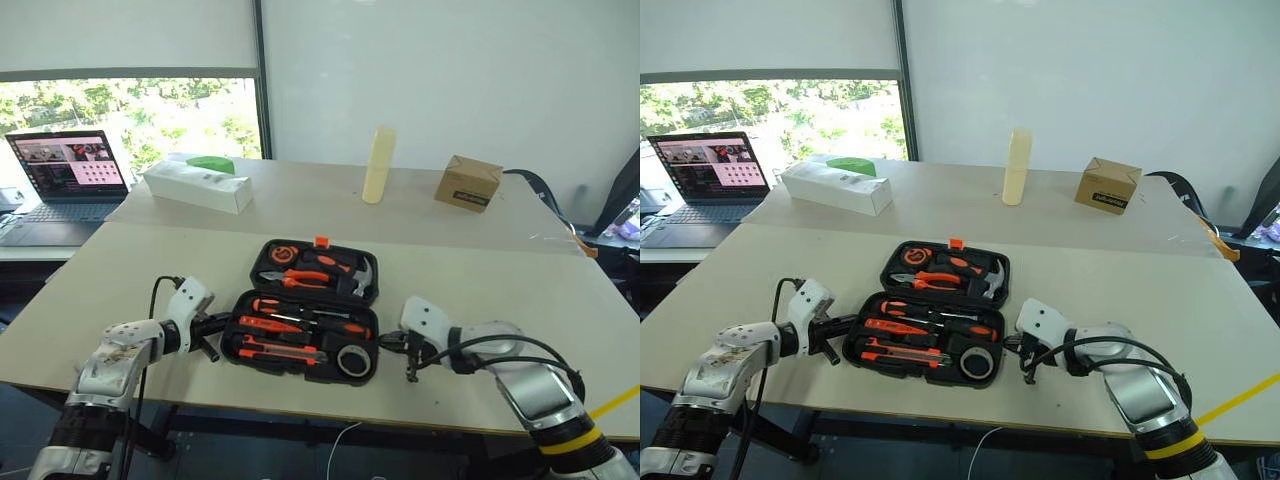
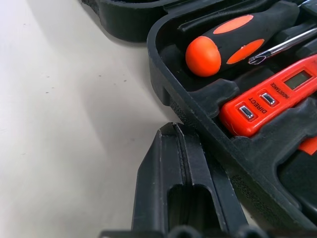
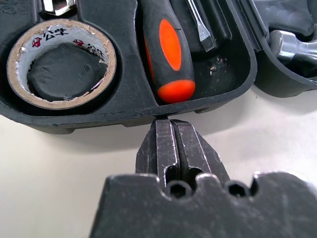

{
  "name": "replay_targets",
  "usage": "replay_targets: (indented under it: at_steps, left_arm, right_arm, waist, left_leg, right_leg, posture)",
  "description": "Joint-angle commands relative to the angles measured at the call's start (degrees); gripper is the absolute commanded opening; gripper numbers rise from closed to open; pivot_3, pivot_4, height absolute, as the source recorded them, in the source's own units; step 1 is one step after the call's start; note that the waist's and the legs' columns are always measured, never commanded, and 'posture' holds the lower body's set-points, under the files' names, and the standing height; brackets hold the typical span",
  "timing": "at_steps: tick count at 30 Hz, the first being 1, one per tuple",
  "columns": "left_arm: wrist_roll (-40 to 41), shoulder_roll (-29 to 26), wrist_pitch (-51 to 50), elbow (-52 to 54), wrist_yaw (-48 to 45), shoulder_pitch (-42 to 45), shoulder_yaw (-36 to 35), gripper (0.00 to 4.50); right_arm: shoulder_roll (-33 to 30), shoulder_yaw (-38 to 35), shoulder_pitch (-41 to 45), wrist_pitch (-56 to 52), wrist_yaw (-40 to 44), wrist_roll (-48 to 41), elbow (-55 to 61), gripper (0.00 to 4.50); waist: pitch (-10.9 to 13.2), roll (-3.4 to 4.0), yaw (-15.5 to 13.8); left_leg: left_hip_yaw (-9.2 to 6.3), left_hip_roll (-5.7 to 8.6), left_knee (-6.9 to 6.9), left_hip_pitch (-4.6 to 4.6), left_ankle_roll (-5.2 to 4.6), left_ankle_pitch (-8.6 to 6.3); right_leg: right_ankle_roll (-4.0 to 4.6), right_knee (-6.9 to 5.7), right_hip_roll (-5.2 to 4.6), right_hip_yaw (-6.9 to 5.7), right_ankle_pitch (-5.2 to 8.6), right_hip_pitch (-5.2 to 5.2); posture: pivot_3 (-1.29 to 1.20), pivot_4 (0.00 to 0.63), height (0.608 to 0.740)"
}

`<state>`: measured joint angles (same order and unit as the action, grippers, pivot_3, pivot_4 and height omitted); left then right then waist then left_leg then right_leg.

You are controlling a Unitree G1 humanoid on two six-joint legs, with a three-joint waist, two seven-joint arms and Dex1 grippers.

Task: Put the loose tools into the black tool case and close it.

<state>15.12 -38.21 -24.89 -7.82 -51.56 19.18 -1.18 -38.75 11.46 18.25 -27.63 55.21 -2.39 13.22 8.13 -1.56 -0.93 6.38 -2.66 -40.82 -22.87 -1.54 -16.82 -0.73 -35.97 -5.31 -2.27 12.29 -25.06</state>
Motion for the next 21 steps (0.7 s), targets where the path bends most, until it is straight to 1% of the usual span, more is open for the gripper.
replay_targets:
  at_steps: [1,6,9,11,13,14,16,17,18,20,21]
  left_arm:
    - [1.43,0.76,0.06,4.46,-3.18,-0.96,2.29,0.05]
    - [1.34,0.76,-0.1,5.42,-3.51,-2.33,2.22,0.05]
    - [-0.33,0.92,0.99,3.33,-0.83,-1.22,1.13,0.05]
    - [-0.22,0.48,1.13,2.05,-0.52,-0.28,-0.02,0.05]
    - [1.47,-0.21,-1.53,0.71,-0.29,1.15,-2.07,0.05]
    - [2.14,-1.36,-3.31,-0.39,-0.94,2.44,-2.74,0.29]
    - [3.39,-3.7,-7.74,-2.26,-2.09,5.37,-3.68,0.83]
    - [3.53,-5.62,-12.44,-2.98,-2.72,7.59,-2.92,1.23]
    - [3.98,-6.8,-16.84,-4.37,-2.77,10.13,-2.65,1.53]
    - [8.23,-7.49,-26.67,-7.68,-4.29,16.09,-3.98,2.35]
    - [8.8,-7.48,-30.07,-9.9,-4.28,19.04,-3.88,2.71]
  right_arm:
    - [-1.53,-1.08,-0.68,2.31,0.88,-0.91,1.33,0.0]
    - [-2.76,-2.33,-0.36,3.88,1.06,-1.55,-0.84,0.0]
    - [-3.28,-2.84,-0.14,3.98,1.72,-2.07,-1.22,0.0]
    - [-4.35,-3.94,0.01,2.81,2.81,-3.26,-1.6,0.0]
    - [-5.63,-6.27,0.16,-0.77,3.76,-5.89,-1.28,0.0]
    - [-7.1,-7.38,0.29,-2.41,5.64,-7.87,-0.59,0.29]
    - [-7.85,-10.09,2.15,-4.83,6.19,-11.1,-0.33,0.86]
    - [-7.37,-11.91,4.46,-9.43,5.77,-14.35,-0.37,1.23]
    - [-7.16,-12.77,6.76,-13.68,4.86,-16.06,-0.63,1.46]
    - [-8.37,-10.24,12.73,-25.97,2.4,-15.73,-2.3,2.22]
    - [-8.06,-8.92,16.02,-30.59,1.61,-15.94,-4.02,2.55]
  waist:
    - [0.0,0.0,-0.08]
    - [0.0,0.0,-0.07]
    - [0.0,0.0,-0.08]
    - [0.0,0.0,-0.1]
    - [0.0,-0.01,0.04]
    - [0.01,-0.02,0.09]
    - [0.03,-0.05,0.25]
    - [0.06,-0.1,0.44]
    - [0.08,-0.12,0.78]
    - [0.08,-0.12,1.09]
    - [0.08,-0.12,1.12]
  left_leg:
    - [0.0,0.01,0.0,0.0,0.0,0.0]
    - [0.0,0.04,-0.01,0.0,-0.01,0.0]
    - [-0.02,0.04,-0.02,0.02,-0.01,0.0]
    - [-0.04,0.04,-0.02,0.03,-0.01,0.0]
    - [-0.05,0.03,-0.04,0.04,-0.01,0.0]
    - [-0.05,0.03,-0.05,0.04,-0.01,0.0]
    - [-0.07,0.03,-0.05,0.04,-0.01,0.0]
    - [-0.08,0.0,-0.07,0.04,-0.01,0.0]
    - [-0.09,-0.01,-0.06,0.05,0.0,0.01]
    - [-0.15,-0.05,-0.06,0.06,0.05,0.04]
    - [-0.15,-0.05,-0.04,0.06,0.07,0.07]
  right_leg:
    - [-0.01,0.0,-0.01,0.0,0.0,0.0]
    - [-0.03,0.0,-0.02,0.01,0.01,0.01]
    - [-0.03,-0.03,-0.02,0.01,0.01,0.02]
    - [-0.03,-0.06,-0.02,0.01,0.01,0.03]
    - [-0.04,-0.09,-0.01,0.01,0.0,0.03]
    - [-0.04,-0.1,-0.01,0.01,-0.01,0.03]
    - [-0.05,-0.12,0.0,0.01,-0.02,0.02]
    - [-0.04,-0.14,0.03,0.01,-0.03,0.02]
    - [-0.02,-0.17,0.05,0.01,-0.04,-0.01]
    - [0.03,-0.21,0.11,0.04,-0.07,-0.04]
    - [0.03,-0.21,0.11,0.03,-0.07,-0.03]
  posture:
    - [0.0,0.15,0.74]
    - [0.0,0.15,0.74]
    - [0.0,0.15,0.74]
    - [0.0,0.15,0.74]
    - [0.0,0.15,0.74]
    - [0.0,0.15,0.74]
    - [0.0,0.15,0.74]
    - [0.0,0.15,0.74]
    - [0.0,0.15,0.74]
    - [0.0,0.15,0.74]
    - [0.0,0.15,0.74]
